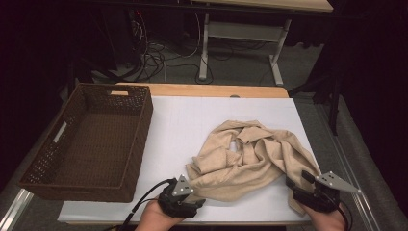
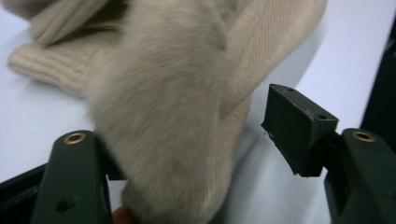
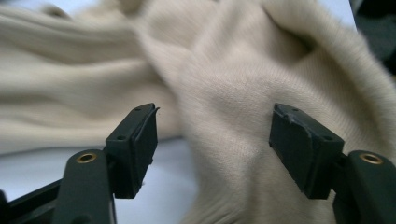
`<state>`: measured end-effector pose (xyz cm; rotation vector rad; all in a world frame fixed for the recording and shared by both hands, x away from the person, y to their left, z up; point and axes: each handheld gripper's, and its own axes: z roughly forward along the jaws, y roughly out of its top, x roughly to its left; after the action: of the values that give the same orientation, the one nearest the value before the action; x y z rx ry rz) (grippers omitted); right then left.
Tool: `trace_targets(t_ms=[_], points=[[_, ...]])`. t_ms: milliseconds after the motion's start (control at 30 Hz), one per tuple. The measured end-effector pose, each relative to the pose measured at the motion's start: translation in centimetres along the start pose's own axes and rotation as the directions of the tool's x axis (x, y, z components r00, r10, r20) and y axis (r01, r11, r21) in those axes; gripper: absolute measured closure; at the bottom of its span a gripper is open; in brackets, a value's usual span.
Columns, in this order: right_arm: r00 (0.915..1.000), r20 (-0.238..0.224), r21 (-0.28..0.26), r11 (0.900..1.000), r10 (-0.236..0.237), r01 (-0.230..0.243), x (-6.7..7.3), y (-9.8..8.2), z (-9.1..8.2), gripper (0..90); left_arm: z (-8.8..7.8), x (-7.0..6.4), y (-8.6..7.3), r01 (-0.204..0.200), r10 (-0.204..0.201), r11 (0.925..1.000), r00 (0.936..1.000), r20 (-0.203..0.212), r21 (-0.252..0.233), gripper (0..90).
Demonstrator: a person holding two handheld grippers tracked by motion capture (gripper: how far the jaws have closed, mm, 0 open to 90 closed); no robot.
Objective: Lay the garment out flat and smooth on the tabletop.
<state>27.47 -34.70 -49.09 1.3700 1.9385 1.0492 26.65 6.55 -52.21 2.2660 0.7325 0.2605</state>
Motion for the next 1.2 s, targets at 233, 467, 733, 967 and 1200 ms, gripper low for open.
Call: trace_targets(t_ms=[233, 467, 733, 967, 1200], points=[[0.9998, 0.016, 0.001, 1.0, 0.01, -0.01, -2.7, -0.1, -0.2, 84.9, 0.7, 0.2, 0.8, -0.059, 0.059, 0.9982, 0.9973, -0.043, -0.012, 67.8], [0.9978, -0.059, -0.018, 0.999, 0.029, -0.03, -1.2, -2.1, -2.3, 85.3, 2.0, 2.7, 2.4, -0.025, 0.022, 0.9996, 0.9818, -0.189, -0.013, 71.5], [0.9857, -0.164, 0.0, 0.999, -0.039, 0.04, 2.4, -2.5, -3.0, 85.3, 2.6, 6.7, 3.3, 0.088, -0.092, 0.9957, 0.9666, -0.239, -0.029, 70.7], [0.956, -0.27, -0.008, 0.993, -0.113, 0.116, 6.5, -1.6, -2.1, 85.3, 0.8, 5.9, 2.0, 0.192, -0.197, 0.9805, 0.9561, -0.217, -0.043, 34.2], [0.9201, -0.343, -0.005, 0.98, -0.189, 0.2, 9.8, -1.3, -1.2, 85.2, -1.9, 3.6, 0.1, 0.215, -0.225, 0.9726, 0.9666, -0.123, -0.09, 25.9]])
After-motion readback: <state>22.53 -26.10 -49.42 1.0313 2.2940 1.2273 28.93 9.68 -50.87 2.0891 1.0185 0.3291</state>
